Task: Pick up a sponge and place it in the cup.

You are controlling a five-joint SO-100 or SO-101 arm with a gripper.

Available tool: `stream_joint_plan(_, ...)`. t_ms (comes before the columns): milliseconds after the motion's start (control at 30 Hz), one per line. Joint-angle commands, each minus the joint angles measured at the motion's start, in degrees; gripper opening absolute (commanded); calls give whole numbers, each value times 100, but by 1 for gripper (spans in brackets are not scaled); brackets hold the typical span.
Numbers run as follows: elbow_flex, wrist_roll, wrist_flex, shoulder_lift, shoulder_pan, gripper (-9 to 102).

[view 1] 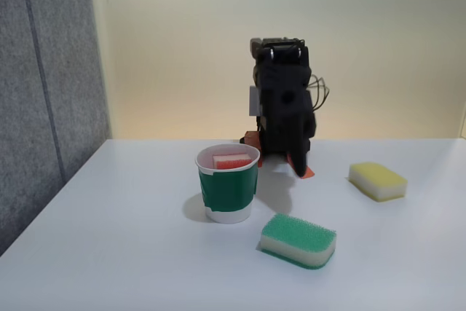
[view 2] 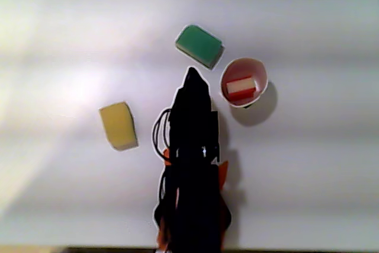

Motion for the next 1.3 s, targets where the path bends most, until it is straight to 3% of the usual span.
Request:
stream_joint_plan(0,369,-18,-18,167,26,0)
stream_joint_plan(133,439,-9,677,369,-53,0)
stream_joint_plan(367,439,229,2663,976,-369,0)
stream_joint_plan(600,448,141,3454,984,-360,0)
stream_joint_plan(1267,448,-70,3489,1011,35,1)
